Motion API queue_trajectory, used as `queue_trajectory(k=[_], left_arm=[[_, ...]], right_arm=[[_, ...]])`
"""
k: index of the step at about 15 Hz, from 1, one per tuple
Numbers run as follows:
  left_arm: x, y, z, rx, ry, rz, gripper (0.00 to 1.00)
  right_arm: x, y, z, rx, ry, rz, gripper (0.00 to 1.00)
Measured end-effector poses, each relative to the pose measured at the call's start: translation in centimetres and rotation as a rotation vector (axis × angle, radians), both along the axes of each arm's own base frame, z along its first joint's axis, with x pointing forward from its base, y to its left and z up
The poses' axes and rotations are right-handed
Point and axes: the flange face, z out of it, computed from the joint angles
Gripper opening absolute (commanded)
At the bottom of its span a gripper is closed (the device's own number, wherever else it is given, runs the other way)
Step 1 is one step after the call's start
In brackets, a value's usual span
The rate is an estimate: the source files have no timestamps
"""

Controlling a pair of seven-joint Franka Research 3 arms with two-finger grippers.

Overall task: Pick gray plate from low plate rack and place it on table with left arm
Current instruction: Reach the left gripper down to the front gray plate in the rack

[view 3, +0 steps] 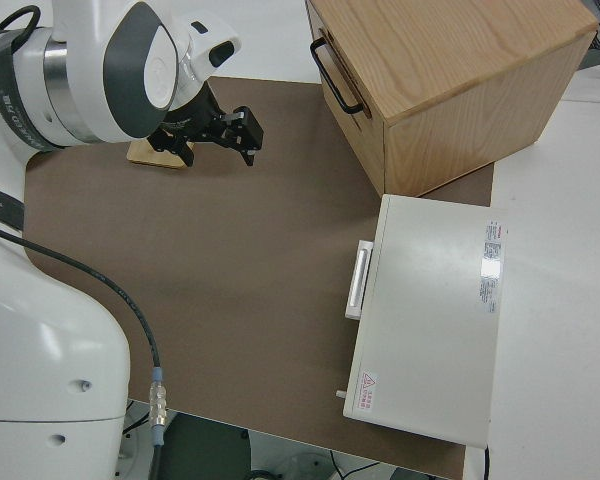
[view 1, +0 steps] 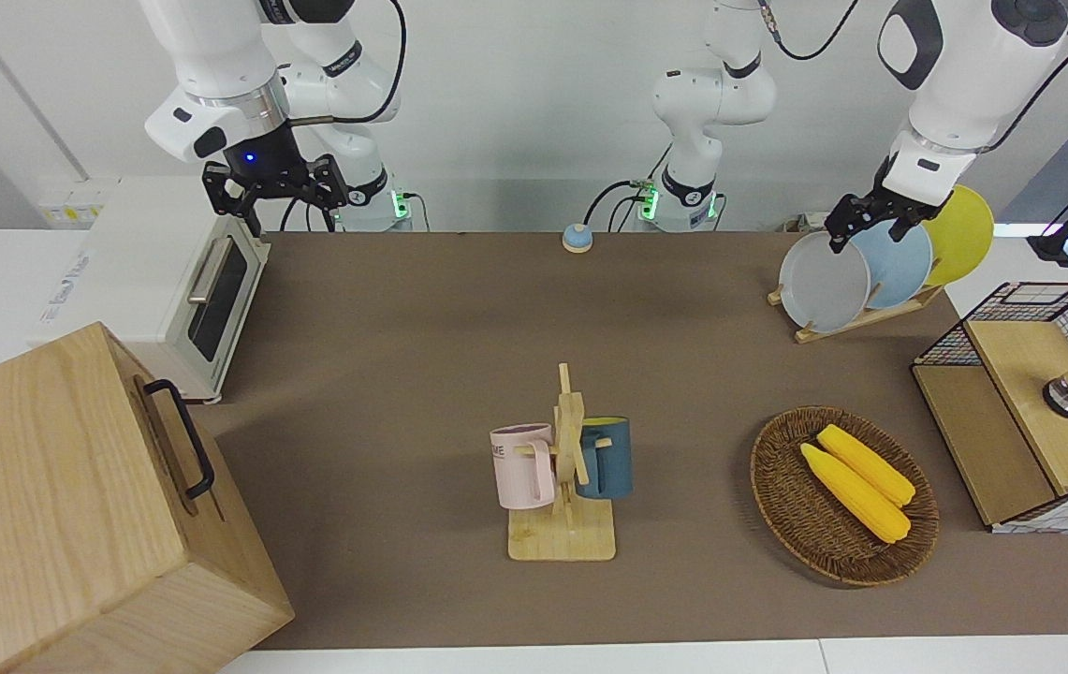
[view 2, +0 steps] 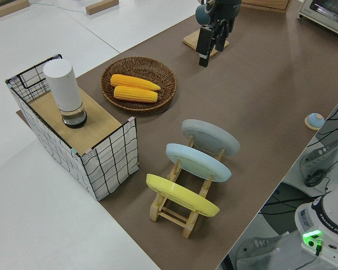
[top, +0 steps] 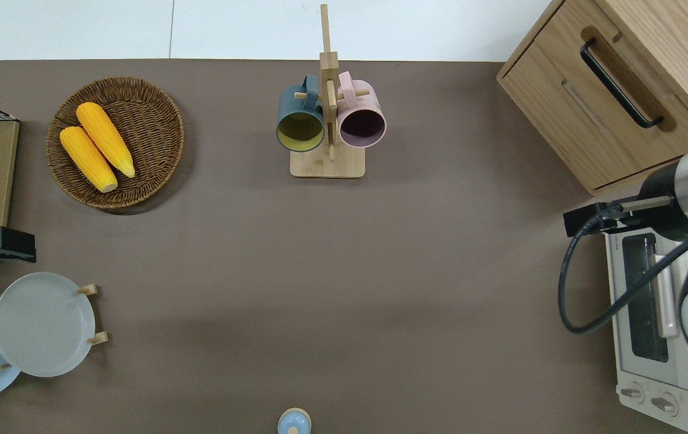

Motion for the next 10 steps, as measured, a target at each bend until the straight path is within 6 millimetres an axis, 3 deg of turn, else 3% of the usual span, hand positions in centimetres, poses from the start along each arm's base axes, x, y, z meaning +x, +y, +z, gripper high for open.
queue_trajectory(k=[10], left_arm=[[-3.4,1.8,-5.4,0.149,0.150,-0.093,0.99]], right_arm=[[0.0,0.0,0.0,0.000,0.000,0.000,0.983]])
